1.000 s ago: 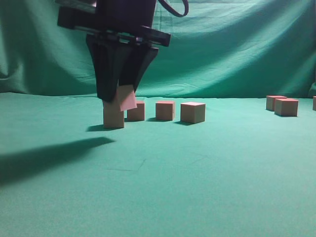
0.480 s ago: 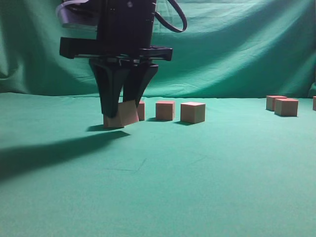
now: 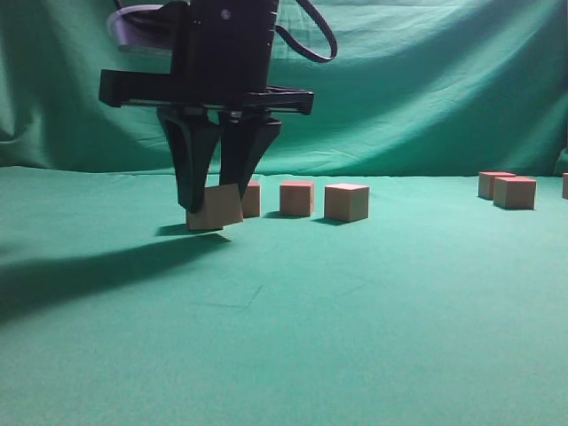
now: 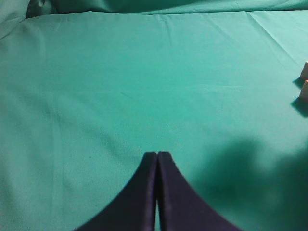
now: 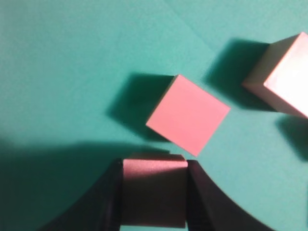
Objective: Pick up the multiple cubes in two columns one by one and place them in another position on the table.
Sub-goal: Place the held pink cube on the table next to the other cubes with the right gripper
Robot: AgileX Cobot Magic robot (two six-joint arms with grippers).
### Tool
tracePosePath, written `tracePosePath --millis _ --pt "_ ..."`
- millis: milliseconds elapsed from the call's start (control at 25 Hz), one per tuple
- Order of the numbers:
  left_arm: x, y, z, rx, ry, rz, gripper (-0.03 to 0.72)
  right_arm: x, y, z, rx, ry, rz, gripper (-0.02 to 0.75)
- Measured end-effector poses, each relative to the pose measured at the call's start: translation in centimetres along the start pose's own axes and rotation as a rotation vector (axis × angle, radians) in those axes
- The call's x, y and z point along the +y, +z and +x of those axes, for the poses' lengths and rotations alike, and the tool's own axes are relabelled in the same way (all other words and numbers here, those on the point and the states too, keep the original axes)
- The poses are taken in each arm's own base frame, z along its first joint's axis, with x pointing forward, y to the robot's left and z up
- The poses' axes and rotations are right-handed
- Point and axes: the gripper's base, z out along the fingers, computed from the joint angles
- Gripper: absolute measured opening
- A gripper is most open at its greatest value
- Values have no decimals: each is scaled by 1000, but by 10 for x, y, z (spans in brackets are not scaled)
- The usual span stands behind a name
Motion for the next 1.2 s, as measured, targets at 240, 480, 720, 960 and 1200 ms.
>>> tracePosePath --millis 240,480,720,960,1200 --pt "0 0 0 0 0 0 0 0 0 0 0 52 0 265" --pt "0 0 0 0 0 0 0 0 0 0 -4 69 0 265" --pt "0 0 0 0 0 0 0 -4 4 0 5 85 41 265" --pt "0 0 0 0 0 0 0 -4 7 1 9 93 44 265" --pt "0 0 0 0 0 0 0 -4 7 -1 -10 91 44 265"
